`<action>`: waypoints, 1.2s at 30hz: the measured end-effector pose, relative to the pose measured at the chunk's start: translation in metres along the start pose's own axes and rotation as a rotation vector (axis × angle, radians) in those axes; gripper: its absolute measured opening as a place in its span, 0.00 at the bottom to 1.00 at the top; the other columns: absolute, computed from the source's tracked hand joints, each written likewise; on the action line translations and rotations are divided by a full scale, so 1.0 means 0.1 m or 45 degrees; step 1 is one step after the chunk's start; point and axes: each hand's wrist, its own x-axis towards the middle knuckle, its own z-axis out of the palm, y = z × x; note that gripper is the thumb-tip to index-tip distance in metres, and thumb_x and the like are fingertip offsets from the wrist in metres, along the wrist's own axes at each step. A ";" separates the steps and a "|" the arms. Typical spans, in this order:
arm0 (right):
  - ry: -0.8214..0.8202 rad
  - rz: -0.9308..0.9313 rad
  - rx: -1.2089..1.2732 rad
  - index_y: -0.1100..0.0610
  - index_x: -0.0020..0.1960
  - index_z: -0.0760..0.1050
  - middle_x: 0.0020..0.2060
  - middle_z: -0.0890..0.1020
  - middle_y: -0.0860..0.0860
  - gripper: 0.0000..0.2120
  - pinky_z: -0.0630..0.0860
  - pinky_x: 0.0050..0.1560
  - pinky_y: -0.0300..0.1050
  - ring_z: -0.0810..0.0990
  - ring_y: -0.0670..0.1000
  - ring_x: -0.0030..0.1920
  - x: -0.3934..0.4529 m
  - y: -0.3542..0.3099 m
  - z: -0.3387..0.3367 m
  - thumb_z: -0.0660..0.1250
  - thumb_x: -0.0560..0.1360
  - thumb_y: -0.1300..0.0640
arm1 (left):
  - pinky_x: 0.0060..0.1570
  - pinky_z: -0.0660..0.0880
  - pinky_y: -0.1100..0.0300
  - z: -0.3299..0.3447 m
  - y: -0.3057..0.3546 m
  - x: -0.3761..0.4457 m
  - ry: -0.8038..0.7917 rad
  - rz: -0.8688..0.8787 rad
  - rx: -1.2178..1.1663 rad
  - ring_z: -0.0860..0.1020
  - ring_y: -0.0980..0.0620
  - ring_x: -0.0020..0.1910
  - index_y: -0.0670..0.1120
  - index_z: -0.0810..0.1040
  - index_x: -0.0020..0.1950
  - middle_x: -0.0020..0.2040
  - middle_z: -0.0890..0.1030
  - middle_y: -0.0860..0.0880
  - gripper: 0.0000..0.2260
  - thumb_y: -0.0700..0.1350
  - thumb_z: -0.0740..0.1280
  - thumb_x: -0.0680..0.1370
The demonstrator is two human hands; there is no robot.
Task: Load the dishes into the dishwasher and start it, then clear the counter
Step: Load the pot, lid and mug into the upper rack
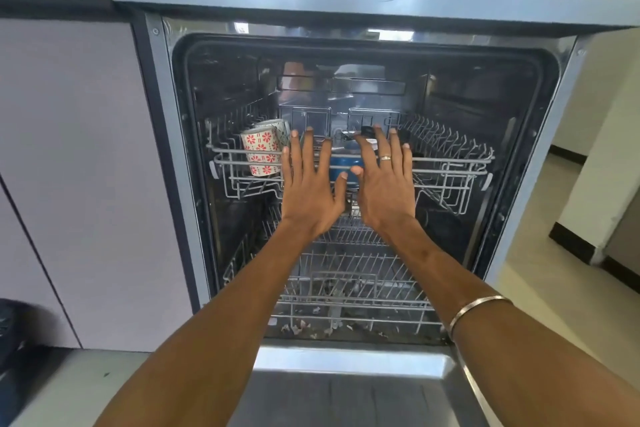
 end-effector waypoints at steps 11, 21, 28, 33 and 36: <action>-0.508 -0.065 0.042 0.54 0.78 0.30 0.78 0.34 0.56 0.33 0.34 0.76 0.58 0.30 0.57 0.77 -0.01 0.02 -0.40 0.48 0.85 0.48 | 0.69 0.25 0.45 -0.24 0.06 -0.03 -0.322 -0.104 0.040 0.25 0.42 0.72 0.49 0.31 0.78 0.76 0.28 0.40 0.33 0.61 0.47 0.83; -0.426 0.031 0.655 0.55 0.80 0.38 0.79 0.40 0.51 0.39 0.70 0.70 0.52 0.54 0.58 0.79 -1.13 -0.08 -0.23 0.58 0.78 0.68 | 0.76 0.36 0.44 -0.40 0.06 -1.07 -0.213 0.120 -0.044 0.31 0.43 0.77 0.44 0.37 0.80 0.78 0.31 0.41 0.39 0.40 0.58 0.76; -0.779 0.077 0.575 0.59 0.80 0.45 0.80 0.45 0.54 0.31 0.60 0.75 0.59 0.51 0.60 0.79 -1.58 0.10 0.42 0.57 0.82 0.62 | 0.65 0.73 0.43 0.26 0.02 -1.49 -0.573 -0.188 -0.379 0.73 0.39 0.66 0.46 0.60 0.78 0.70 0.70 0.38 0.25 0.35 0.59 0.80; -0.734 0.132 0.467 0.60 0.67 0.68 0.57 0.80 0.58 0.15 0.80 0.55 0.52 0.81 0.58 0.54 -1.66 0.05 0.69 0.60 0.81 0.63 | 0.56 0.79 0.49 0.71 0.12 -1.43 -0.692 -0.251 -0.233 0.79 0.41 0.55 0.42 0.73 0.66 0.58 0.78 0.40 0.17 0.32 0.63 0.78; -0.682 0.162 0.326 0.60 0.61 0.72 0.53 0.79 0.55 0.10 0.78 0.56 0.47 0.79 0.54 0.53 -1.62 -0.01 0.75 0.64 0.80 0.63 | 0.54 0.79 0.51 0.99 0.11 -1.55 -0.555 -0.321 -0.323 0.78 0.45 0.51 0.44 0.76 0.61 0.55 0.78 0.44 0.12 0.34 0.64 0.79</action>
